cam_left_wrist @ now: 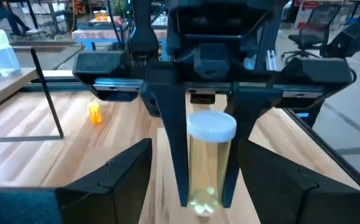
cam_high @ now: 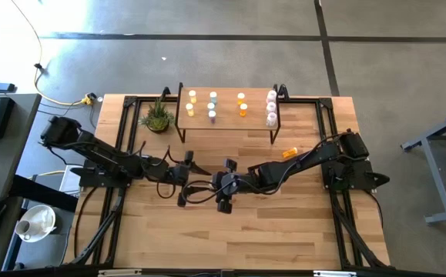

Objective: Pick and place medicine bottles onto shelf by color
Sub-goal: Put the yellow pill bottle on the shelf aligned with the other yellow pill bottles

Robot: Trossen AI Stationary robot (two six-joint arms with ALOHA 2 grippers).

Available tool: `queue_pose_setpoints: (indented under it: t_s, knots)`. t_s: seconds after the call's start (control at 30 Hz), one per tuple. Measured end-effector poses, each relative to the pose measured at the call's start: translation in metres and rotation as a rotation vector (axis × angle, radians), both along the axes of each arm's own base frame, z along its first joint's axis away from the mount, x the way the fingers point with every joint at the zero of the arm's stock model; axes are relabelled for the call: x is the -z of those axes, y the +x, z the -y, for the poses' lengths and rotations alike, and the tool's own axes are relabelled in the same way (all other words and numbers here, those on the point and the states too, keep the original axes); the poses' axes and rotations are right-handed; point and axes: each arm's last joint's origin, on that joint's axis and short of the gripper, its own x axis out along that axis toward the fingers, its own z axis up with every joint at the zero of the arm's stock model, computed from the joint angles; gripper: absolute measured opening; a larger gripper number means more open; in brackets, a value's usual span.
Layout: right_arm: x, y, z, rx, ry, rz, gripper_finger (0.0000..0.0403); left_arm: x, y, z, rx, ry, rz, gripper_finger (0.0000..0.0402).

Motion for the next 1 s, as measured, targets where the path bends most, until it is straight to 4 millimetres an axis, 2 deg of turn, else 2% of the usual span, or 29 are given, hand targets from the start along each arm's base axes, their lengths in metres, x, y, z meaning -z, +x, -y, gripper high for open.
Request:
queue_pose_setpoints:
  t_s: [0.67,0.8,1.0]
  knots:
    - [-0.005,0.004,-0.001,-0.007,0.005,0.067,0.0087,-0.002,0.003,0.001,0.024,-0.029,0.046,0.0228]
    - [-0.006,0.005,0.001,-0.001,0.006,0.071,0.0087,-0.002,0.003,0.001,0.023,-0.030,0.052,0.0212]
    - [-0.005,0.007,0.009,0.019,0.006,0.071,0.0087,-0.003,0.003,0.001,0.020,-0.029,0.053,0.0168]
